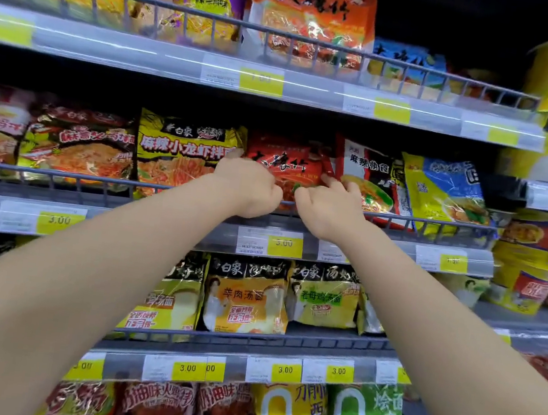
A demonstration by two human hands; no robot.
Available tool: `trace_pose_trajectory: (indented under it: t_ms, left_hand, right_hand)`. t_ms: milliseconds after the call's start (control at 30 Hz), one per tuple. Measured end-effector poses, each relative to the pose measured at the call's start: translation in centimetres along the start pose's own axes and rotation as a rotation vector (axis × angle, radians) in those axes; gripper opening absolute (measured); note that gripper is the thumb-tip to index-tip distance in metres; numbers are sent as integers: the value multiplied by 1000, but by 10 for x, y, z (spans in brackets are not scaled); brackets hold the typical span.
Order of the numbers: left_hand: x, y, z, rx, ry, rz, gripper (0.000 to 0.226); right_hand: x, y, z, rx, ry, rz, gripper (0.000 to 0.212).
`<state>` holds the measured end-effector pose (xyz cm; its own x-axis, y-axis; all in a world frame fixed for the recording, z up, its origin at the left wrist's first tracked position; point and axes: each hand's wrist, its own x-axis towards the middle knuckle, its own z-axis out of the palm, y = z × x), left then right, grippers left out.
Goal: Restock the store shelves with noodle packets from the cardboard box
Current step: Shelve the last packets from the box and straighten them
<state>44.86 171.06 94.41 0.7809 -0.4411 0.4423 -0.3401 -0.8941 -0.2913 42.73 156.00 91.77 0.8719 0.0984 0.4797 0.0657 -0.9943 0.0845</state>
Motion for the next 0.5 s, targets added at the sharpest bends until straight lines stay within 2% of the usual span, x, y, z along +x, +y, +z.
trace_pose_trajectory:
  t_ms: [100, 200, 267, 400, 500]
  left_hand:
    - [-2, 7, -5, -1, 30, -31, 34]
    - [3, 19, -12, -116, 151, -36, 36]
    - [11, 28, -15, -280, 203, -28, 36]
    - [34, 58, -26, -585, 221, -55, 35]
    - [52, 79, -26, -674, 212, -103, 45]
  right_hand:
    - [-2, 5, 3, 18, 101, -34, 43]
    - [-12, 25, 3, 156, 409, -41, 37]
    - [-22, 47, -1, 301, 546, 3, 37]
    - [-38, 96, -6, 383, 572, 149, 39]
    - [-46, 123, -7, 356, 530, 171, 38]
